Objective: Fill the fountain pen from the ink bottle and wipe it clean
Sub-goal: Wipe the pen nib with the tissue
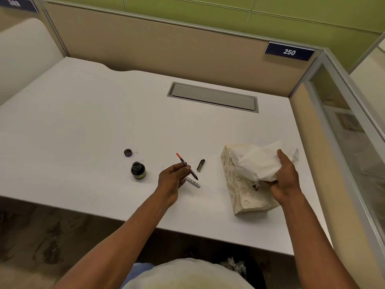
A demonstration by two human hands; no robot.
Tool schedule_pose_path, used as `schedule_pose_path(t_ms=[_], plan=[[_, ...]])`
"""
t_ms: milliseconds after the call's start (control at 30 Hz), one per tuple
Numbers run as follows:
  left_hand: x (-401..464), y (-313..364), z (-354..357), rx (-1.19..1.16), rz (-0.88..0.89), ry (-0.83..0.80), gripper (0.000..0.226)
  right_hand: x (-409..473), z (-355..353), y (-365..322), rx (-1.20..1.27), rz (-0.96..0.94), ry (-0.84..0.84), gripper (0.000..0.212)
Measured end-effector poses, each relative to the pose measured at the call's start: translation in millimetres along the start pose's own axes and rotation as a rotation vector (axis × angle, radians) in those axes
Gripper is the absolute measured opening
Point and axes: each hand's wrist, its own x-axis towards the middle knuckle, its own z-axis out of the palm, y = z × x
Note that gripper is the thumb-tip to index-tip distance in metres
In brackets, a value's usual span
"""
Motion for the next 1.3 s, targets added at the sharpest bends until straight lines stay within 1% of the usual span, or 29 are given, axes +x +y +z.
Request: schedule_pose_path(t_ms=[100,133,233,267,300,367,400,500,633,700,767,833,967,1033,1100,1167,1233,1300], plan=[[-3.7,2.9,-2.4,-0.016,-0.007,0.012,0.016,-8.3,10.2,-6.6,-0.038,-0.088,0.002,0.042],[-4.9,4.0,-3.4,-0.027,-0.011,0.015,0.016,-11.6,15.9,-7.2,-0.047,-0.116,-0.017,0.039],[-8.6,9.2,-7.9,-0.081,-0.025,0.016,0.019,-18.4,33.7,3.3,-0.143,-0.197,-0.063,0.01],[-9.7,11.4,-9.9,-0.106,-0.028,0.015,0.02,-19.5,39.4,10.6,-0.214,-0.229,-0.066,0.007],[-11.0,13.9,-11.7,-0.128,-0.029,0.014,0.02,-20.0,44.9,19.1,-0.294,-0.256,-0.077,0.011],[-14.3,19.3,-14.9,-0.16,-0.022,0.007,0.02,-18.0,53.3,38.0,-0.449,-0.295,-0.096,0.035],[-16.4,22.0,-15.9,-0.176,-0.017,-0.001,0.02,-16.3,57.0,47.7,-0.51,-0.316,-0.103,0.043],[-24.2,30.2,-17.4,-0.231,0.002,-0.045,0.019,-17.8,73.1,68.7,-0.601,-0.347,-0.125,0.041],[-33.2,38.2,-19.7,-0.281,0.028,-0.079,0.018,-19.8,92.9,83.1,-0.652,-0.361,-0.064,0.037],[-36.9,39.0,-19.8,-0.27,0.041,-0.082,0.018,-22.8,101.5,87.8,-0.651,-0.316,-0.056,0.037],[-39.6,38.6,-19.6,-0.235,0.063,-0.06,0.017,-24.3,107.8,94.9,-0.622,-0.251,-0.093,0.035],[-40.1,37.9,-20.4,-0.201,0.087,-0.022,0.02,-26.1,112.8,100.1,-0.53,-0.145,-0.176,0.034],[-36.4,37.5,-27.2,-0.197,0.11,0.059,0.025,-37.8,119.2,94.4,-0.271,0.067,-0.382,0.024],[-34.2,37.9,-30.7,-0.2,0.112,0.08,0.026,-37.1,118.2,91.8,-0.146,0.183,-0.446,0.033],[-32.2,38.2,-33.0,-0.204,0.116,0.094,0.027,-32.6,115.2,92.1,-0.024,0.299,-0.524,0.053],[-30.3,37.8,-34.4,-0.197,0.122,0.106,0.027,-25.8,111.6,94.2,0.105,0.439,-0.588,0.068],[-28.8,37.0,-35.5,-0.183,0.131,0.109,0.028,-23.5,108.9,96.2,0.181,0.52,-0.644,0.072],[-27.7,36.3,-36.4,-0.166,0.138,0.111,0.029,-23.7,109.7,97.4,0.166,0.53,-0.685,0.063]])
